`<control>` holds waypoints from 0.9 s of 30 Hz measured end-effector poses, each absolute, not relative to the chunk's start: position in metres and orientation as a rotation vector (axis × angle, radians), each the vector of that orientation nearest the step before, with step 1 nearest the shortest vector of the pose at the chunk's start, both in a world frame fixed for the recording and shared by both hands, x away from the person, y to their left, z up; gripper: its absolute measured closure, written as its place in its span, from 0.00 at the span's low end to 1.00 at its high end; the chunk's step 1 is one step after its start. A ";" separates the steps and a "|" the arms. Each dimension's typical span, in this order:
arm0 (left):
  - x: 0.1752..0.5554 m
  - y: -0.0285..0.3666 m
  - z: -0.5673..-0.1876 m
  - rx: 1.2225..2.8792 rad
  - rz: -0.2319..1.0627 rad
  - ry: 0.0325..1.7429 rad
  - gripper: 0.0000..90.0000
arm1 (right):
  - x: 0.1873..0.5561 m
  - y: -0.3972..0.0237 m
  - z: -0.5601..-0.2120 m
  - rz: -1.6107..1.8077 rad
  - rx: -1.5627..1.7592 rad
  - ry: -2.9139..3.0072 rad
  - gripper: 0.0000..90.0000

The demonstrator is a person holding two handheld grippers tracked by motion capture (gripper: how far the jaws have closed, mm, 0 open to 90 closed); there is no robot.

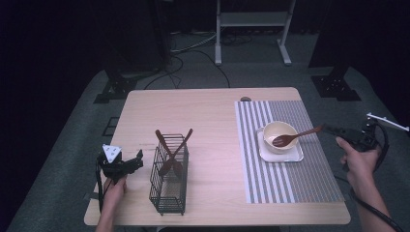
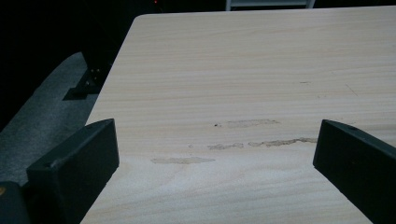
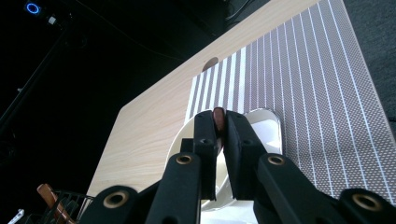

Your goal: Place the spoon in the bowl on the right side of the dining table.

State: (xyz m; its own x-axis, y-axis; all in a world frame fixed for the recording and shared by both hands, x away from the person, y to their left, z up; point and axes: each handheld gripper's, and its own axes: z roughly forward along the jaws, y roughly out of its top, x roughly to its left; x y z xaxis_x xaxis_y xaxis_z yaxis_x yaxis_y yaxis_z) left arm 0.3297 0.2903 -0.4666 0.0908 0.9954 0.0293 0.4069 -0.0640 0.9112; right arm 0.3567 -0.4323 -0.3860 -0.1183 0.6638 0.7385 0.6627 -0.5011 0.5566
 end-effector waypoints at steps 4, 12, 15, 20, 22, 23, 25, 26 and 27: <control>0.330 0.290 -0.467 1.590 0.953 1.422 0.00 | 0.357 -0.431 -0.390 1.739 2.097 1.575 0.92; 0.330 0.290 -0.467 1.590 0.954 1.422 0.00 | 0.358 -0.429 -0.394 1.744 2.100 1.583 0.91; 0.330 0.290 -0.467 1.589 0.953 1.423 0.00 | 0.358 -0.429 -0.397 1.742 2.104 1.585 0.91; 0.330 0.290 -0.467 1.591 0.953 1.422 0.00 | 0.359 -0.429 -0.399 1.751 2.110 1.584 0.88; 0.330 0.290 -0.467 1.590 0.953 1.422 0.00 | 0.359 -0.428 -0.400 1.759 2.115 1.584 0.88; 0.330 0.290 -0.467 1.590 0.953 1.422 0.00 | 0.359 -0.428 -0.400 1.761 2.115 1.582 0.88; 0.330 0.290 -0.467 1.590 0.953 1.422 0.00 | 0.359 -0.428 -0.401 1.761 2.118 1.580 0.87; 0.330 0.290 -0.467 1.589 0.953 1.423 0.00 | 0.359 -0.428 -0.402 1.762 2.117 1.580 0.87; 0.330 0.290 -0.467 1.590 0.953 1.422 0.00 | 0.359 -0.428 -0.402 1.762 2.120 1.579 0.86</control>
